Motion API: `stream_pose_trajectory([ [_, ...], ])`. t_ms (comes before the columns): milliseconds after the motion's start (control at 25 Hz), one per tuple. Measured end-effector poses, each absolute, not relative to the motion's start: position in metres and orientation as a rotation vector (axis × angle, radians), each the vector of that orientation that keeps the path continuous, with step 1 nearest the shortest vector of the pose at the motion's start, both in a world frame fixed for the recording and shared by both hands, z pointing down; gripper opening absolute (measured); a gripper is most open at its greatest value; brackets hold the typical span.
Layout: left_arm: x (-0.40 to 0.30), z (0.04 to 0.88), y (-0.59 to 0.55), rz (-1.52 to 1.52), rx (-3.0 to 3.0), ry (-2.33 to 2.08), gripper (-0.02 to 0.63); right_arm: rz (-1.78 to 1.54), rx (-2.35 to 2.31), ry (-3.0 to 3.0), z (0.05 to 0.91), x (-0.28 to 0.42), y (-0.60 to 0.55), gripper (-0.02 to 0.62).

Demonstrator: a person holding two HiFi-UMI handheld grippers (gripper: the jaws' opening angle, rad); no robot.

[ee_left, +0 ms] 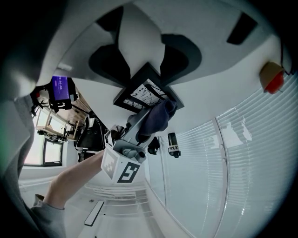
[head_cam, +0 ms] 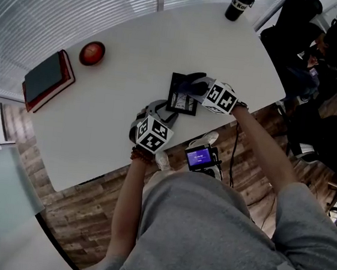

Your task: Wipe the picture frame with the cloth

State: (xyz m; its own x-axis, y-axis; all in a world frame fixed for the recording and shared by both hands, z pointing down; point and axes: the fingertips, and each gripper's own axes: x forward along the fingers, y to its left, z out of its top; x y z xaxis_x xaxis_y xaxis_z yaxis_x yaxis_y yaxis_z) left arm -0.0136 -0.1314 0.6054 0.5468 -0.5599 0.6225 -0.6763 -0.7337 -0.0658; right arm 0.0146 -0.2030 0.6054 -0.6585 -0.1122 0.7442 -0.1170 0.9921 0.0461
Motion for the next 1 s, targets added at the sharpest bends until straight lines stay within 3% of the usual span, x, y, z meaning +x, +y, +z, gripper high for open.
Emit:
stream_pose_trajectory([
  [1000,-0.013,0.606,-0.132,0.954,2.598,-1.052,0.202,0.188,0.056,-2.310,0.601,0.010,-0.141,0.063],
])
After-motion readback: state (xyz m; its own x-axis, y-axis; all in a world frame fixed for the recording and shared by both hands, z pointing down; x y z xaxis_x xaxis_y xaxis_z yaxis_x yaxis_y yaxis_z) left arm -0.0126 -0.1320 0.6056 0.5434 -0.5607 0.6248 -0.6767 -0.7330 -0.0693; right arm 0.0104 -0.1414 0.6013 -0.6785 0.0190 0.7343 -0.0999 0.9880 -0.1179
